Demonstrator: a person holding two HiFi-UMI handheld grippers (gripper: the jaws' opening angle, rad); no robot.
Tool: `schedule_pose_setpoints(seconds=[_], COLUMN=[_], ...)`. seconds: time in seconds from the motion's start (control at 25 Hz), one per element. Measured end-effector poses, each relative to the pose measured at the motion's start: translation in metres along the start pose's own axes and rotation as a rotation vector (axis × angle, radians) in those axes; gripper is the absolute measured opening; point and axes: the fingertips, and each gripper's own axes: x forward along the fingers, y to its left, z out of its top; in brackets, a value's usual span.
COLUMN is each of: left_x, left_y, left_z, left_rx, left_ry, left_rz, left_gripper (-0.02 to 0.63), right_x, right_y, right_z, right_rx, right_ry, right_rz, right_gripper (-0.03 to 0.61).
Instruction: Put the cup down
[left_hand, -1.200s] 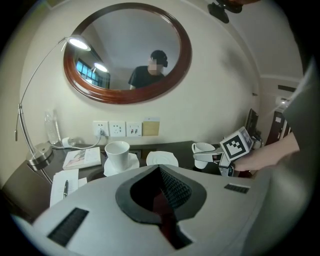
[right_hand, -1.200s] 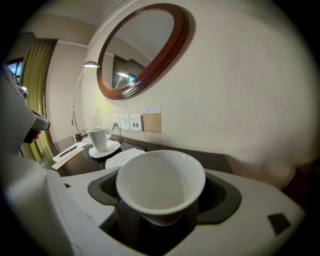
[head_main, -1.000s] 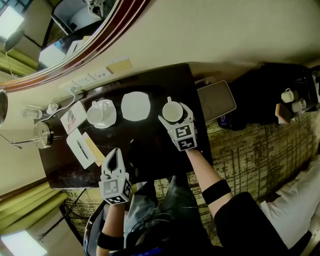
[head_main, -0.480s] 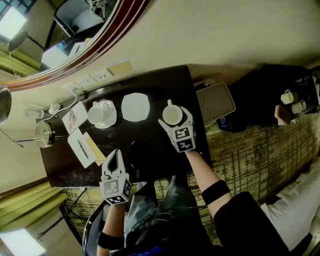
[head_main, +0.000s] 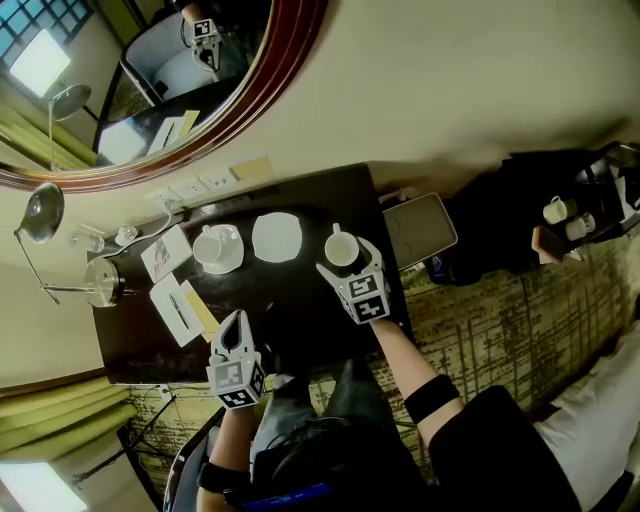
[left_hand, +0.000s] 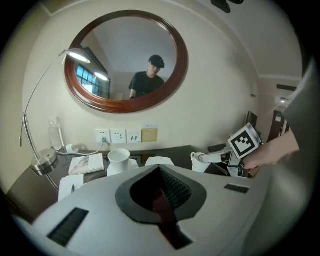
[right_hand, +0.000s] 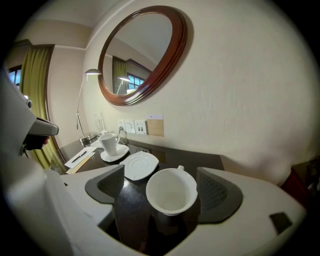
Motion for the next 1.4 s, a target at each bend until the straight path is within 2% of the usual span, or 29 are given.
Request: schedule_pose_setpoints(seconds=[0.16, 0.28, 0.36, 0.44, 0.8, 1.04, 1.28, 1.4], left_x=[-0.011, -0.017, -0.02, -0.022, -0.039, -0.041, -0.044, -0.043], left_y=[0.006, 0.009, 0.012, 0.017, 0.035, 0.05, 0.06, 0.062], left_z=[0.011, 0.019, 0.023, 0.027, 0.033, 0.029, 0.026, 0.024], left_rx=[0.017, 0.023, 0.02, 0.008, -0.014, -0.019, 0.009, -0.022], left_ry=[-0.007, -0.015, -0.025, -0.037, -0.058, -0.055, -0.06, -0.059], left_rz=[-0.008, -0.032, -0.041, -0.045, -0.069, -0.093, -0.101, -0.114], left_gripper=[0.0, 0.0, 0.0, 0.0, 0.0, 0.0, 0.0, 0.0], right_x=[-0.021, -0.036, -0.045, -0.052, -0.076, -0.081, -0.076, -0.073], right_y=[0.031, 0.053, 0.066, 0.078, 0.128, 0.15, 0.178, 0.185], right_z=[0.017, 0.031, 0.04, 0.048, 0.063, 0.061, 0.062, 0.064], right_rx=[-0.012, -0.027, -0.034, -0.039, -0.013, -0.015, -0.015, -0.022], right_ry=[0.004, -0.005, -0.018, -0.032, -0.051, -0.057, -0.044, -0.037], right_rz=[0.057, 0.1, 0.116, 0.127, 0.151, 0.119, 0.182, 0.205], right_gripper=[0.429, 0.414, 0.349, 0.313, 0.144, 0.009, 0.006, 0.006])
